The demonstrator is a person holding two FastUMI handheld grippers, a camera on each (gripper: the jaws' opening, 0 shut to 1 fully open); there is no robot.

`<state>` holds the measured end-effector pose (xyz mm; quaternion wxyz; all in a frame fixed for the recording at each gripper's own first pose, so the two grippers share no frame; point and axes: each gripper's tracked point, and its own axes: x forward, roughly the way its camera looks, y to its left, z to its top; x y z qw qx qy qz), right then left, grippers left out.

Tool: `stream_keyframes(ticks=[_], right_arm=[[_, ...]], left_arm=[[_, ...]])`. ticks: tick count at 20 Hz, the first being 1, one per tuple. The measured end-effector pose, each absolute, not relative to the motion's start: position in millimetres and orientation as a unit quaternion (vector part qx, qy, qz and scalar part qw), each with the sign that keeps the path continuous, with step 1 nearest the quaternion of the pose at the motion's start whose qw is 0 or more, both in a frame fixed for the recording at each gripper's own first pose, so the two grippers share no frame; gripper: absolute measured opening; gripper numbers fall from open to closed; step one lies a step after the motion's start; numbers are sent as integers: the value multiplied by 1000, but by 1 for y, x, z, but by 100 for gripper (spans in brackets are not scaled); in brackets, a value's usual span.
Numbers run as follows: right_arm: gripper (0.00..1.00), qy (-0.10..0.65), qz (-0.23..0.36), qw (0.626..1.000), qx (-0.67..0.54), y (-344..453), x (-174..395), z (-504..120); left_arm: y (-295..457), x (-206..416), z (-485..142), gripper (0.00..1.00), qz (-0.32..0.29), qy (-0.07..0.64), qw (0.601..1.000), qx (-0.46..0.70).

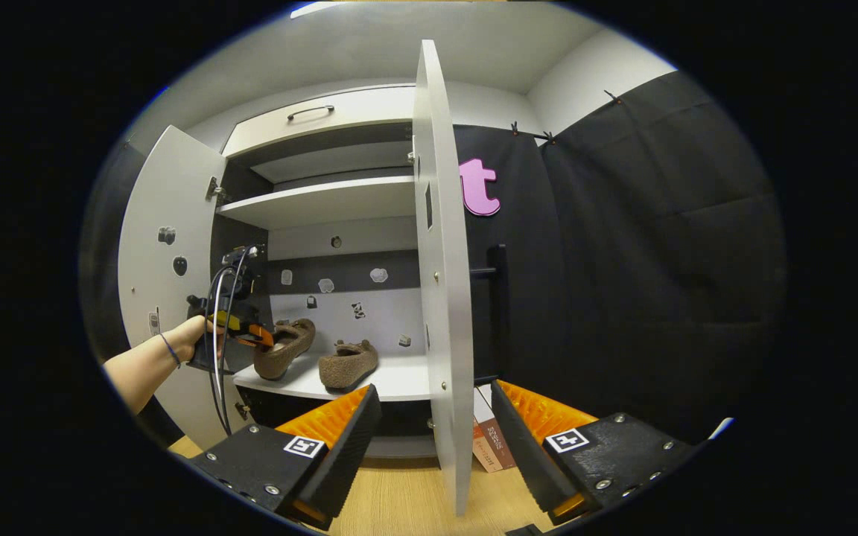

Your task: Grab one shoe with the right hand and put it into the shoe cabinet, grab the other shoe with the left hand and put it into the shoe cabinet; then close the right door with the right hand and the left door with the left hand.

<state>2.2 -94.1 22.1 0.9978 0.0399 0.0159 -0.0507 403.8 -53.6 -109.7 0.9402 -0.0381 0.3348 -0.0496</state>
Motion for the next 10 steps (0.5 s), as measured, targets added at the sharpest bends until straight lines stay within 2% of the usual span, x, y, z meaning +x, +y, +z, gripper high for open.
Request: stream_keyframes(ticks=[2,3,4,6,7,8,9,10], right_arm=[[92,18,-53,998,42,-95,2,21],[92,19,-54,998,41,-95,1,20],[92,19,-55,997,41,-96,2,21],[92,19,-56,997,43,-98,-1,21],[92,19,-56,997,43,-99,-2,21],[92,18,-57,997,43,-100,-3,21],[92,19,-58,997,44,-101,-4,21],[92,18,-58,997,44,-103,-5,21]], left_arm=[[-53,405,-118,10,-47,343,938,-36],[-54,407,-114,20,-47,335,940,-37],[-52,406,-108,23,-43,325,944,-35],[-55,396,-86,44,-50,305,950,-28],[-57,390,-73,61,-55,294,954,-21],[-57,383,-61,63,-59,280,958,-15],[-60,375,-47,77,-64,264,962,-12],[-62,367,-34,82,-69,250,966,-12]])
